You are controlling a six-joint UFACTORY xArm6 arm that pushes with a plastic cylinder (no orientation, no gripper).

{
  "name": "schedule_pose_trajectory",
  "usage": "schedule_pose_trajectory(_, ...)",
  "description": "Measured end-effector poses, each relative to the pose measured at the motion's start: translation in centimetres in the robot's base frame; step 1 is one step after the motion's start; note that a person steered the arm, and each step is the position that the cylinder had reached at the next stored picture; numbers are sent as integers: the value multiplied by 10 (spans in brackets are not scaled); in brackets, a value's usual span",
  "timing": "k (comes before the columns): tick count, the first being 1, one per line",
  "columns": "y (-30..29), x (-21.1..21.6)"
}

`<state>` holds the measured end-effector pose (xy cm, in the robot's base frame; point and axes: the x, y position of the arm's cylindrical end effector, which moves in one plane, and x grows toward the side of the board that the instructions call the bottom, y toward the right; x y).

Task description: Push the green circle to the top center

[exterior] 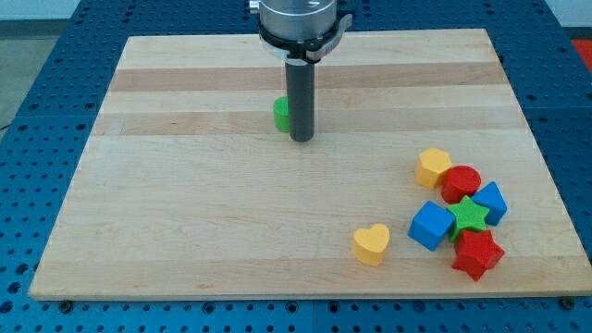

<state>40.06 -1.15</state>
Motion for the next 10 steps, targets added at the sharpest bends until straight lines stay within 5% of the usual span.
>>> schedule_pose_trajectory(2,-14,-59)
schedule_pose_trajectory(3,-17,-11)
schedule_pose_trajectory(4,-54,-8)
schedule_pose_trajectory(6,-41,-101)
schedule_pose_trajectory(9,-31,-143)
schedule_pose_trajectory(10,3,-81)
